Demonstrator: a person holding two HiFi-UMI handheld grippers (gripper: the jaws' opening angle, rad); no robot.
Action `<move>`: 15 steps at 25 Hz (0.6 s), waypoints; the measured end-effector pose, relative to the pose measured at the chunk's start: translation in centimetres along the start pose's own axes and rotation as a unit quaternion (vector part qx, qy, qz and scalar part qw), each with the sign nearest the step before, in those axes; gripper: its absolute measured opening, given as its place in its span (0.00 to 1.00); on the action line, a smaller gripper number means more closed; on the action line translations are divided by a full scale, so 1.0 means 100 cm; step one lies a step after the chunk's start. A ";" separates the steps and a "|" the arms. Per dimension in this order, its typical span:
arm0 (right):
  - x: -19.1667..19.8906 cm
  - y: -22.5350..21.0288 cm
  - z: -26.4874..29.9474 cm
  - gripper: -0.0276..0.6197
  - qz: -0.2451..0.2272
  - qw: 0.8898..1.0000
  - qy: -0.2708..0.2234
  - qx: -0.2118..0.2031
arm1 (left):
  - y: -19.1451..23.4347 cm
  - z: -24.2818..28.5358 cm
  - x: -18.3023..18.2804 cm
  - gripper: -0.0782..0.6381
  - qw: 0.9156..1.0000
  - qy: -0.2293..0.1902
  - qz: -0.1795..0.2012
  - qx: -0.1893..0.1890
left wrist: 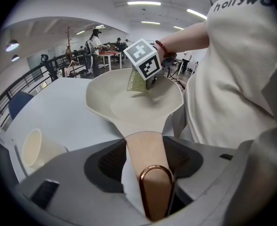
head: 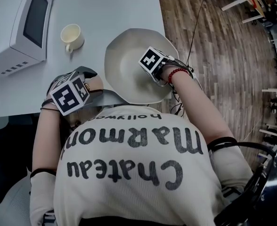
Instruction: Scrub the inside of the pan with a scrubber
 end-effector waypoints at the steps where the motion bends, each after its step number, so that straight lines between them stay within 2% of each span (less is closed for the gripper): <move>1: 0.001 -0.002 -0.003 0.13 -0.003 1.000 -0.003 0.007 | 0.000 -0.001 0.001 0.45 1.000 0.000 -0.003 -0.002; 5: 0.002 -0.014 -0.018 0.13 -0.009 0.999 -0.018 0.043 | 0.003 -0.004 0.004 0.45 1.000 -0.003 -0.011 0.000; 9: 0.013 -0.024 -0.037 0.13 0.011 0.998 -0.037 0.050 | 0.002 -0.003 0.002 0.45 1.000 -0.001 -0.011 0.002; 13: 0.009 -0.033 -0.051 0.13 -0.014 0.993 -0.058 0.105 | 0.001 -0.003 0.002 0.45 1.000 0.001 -0.009 0.003; 15: 0.006 -0.034 -0.054 0.13 -0.014 0.991 -0.075 0.108 | 0.003 -0.003 0.003 0.45 1.000 0.002 -0.009 0.003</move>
Point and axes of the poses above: the fingertips, and each gripper's own axes: z forward along the fingers, y to its left, x out of its underside, the point moved 8 cm from there along -z, backward along the fingers, and after that the axes turned 11 degrees about -x, right-handed, at the moved point
